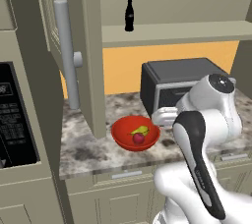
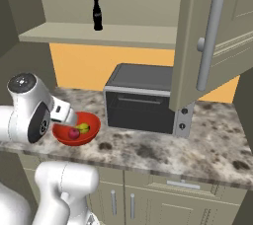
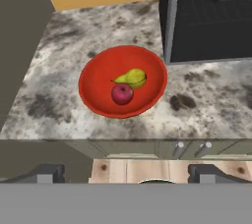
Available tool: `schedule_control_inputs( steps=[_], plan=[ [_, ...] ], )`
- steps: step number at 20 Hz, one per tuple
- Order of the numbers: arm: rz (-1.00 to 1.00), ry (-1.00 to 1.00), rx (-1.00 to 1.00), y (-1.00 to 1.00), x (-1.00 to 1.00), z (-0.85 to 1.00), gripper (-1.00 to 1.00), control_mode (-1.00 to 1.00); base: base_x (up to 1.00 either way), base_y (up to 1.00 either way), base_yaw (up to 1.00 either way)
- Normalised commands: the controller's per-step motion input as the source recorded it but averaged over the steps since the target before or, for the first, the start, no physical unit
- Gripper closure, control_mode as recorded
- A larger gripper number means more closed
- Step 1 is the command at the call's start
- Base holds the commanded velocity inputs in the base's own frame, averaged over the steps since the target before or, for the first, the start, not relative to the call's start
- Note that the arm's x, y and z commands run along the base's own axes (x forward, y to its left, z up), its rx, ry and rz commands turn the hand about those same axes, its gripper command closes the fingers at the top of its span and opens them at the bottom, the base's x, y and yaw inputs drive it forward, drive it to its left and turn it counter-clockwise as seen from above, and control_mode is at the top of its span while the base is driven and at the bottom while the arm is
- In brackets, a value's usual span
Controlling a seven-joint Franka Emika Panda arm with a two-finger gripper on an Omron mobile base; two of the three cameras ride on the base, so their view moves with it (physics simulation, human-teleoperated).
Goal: Open the cabinet. Pick the apple and pear from the cabinet and place them into the bowl. Then close the cabinet.
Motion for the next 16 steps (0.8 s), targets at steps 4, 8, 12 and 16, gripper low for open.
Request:
schedule_control_inputs(
  steps=[4, 8, 12, 16],
  plan=[
    [-0.07, 0.0, 0.0, -0.29, -0.59, 0.42, -1.0, -1.0, 0.0, 0.0, 0.0],
    [-0.06, 0.0, 0.0, -0.34, -0.52, 0.34, -1.0, -1.0, 0.0, 0.0, 0.0],
    [-0.06, 0.0, 0.0, -0.38, -0.51, 0.33, -1.0, -1.0, 0.0, 0.0, 0.0],
    [-0.07, 0.0, 0.0, -0.33, -0.45, 0.28, -1.0, -1.0, 0.0, 0.0, 0.0]
  ],
)
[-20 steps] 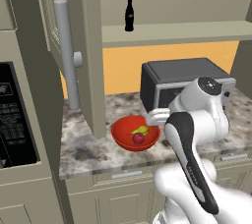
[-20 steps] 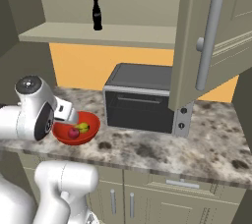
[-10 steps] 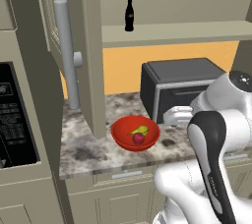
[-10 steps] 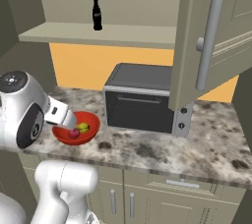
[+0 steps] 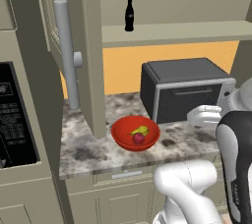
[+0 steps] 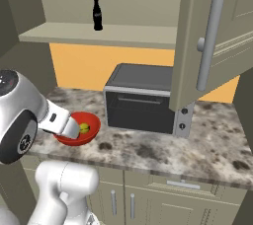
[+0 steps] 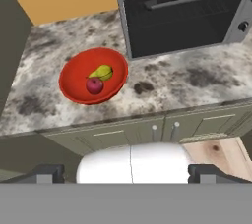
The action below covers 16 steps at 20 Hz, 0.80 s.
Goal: Open the cabinet. Pick the apple and pear from the cabinet and place them into the bowl. Then close the cabinet.
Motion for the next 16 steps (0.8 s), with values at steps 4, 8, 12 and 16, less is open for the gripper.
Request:
schedule_control_inputs(
  steps=[4, 8, 12, 16],
  plan=[
    [-0.07, 0.0, 0.0, -0.19, -0.36, 0.3, -1.0, -1.0, 0.0, 0.0, 0.0],
    [-0.07, 0.0, 0.0, -0.13, -0.33, 0.28, 1.0, -1.0, 0.0, 0.0, 0.0],
    [-0.07, -0.01, 0.0, -0.14, -0.26, 0.27, 1.0, -1.0, 0.0, 0.0, 0.0],
    [-0.04, -0.06, 0.0, -0.21, -0.31, 0.21, 1.0, -1.0, 0.0, 0.0, 0.0]
  ],
)
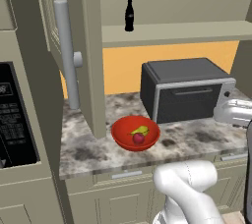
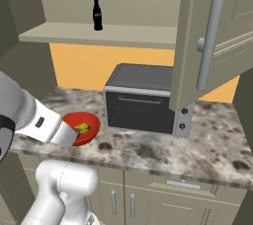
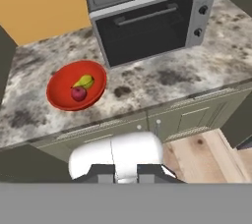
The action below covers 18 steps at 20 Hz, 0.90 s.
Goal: Open the cabinet. Pick the apple and pear from the cabinet and place them into the bowl. Then close the cabinet.
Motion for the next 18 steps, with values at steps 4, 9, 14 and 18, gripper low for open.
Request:
schedule_control_inputs(
  steps=[4, 9, 14, 18],
  plan=[
    [-0.05, -0.01, 0.0, -0.32, -0.23, 0.2, 1.0, -1.0, 0.0, 0.0, 0.0],
    [-0.06, 0.0, 0.0, -0.33, -0.11, 0.16, 1.0, -1.0, 0.0, 0.0, 0.0],
    [-0.07, -0.08, 0.0, -0.32, -0.14, 0.05, 1.0, -1.0, 0.0, 0.0, 0.0],
    [-0.08, -0.2, 0.0, -0.33, -0.21, 0.0, 1.0, -1.0, 0.0, 0.0, 0.0]
  ],
)
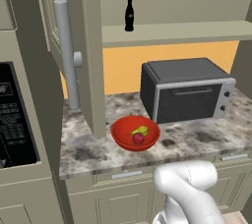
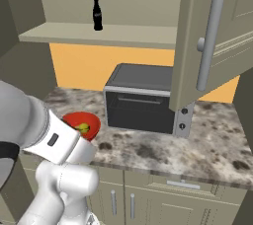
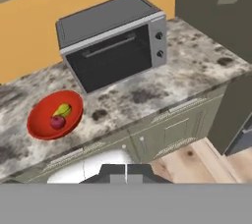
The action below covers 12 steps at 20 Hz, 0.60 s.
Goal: Open the cabinet. Pick the apple and pear from the cabinet and place them into the bowl. Then close the cabinet.
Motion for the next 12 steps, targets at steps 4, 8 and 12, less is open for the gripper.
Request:
schedule_control_inputs(
  steps=[4, 8, 12],
  plan=[
    [-0.08, -0.21, 0.0, -0.33, -0.2, 0.0, 1.0, -1.0, 0.0, 0.0, 0.0],
    [-0.08, -0.12, 0.0, -0.31, -0.21, 0.0, 1.0, -1.0, 0.0, 0.0, 0.0],
    [-0.1, -0.02, 0.01, -0.33, -0.23, 0.11, 1.0, -1.0, 0.0, 0.0, 0.0]
  ],
)
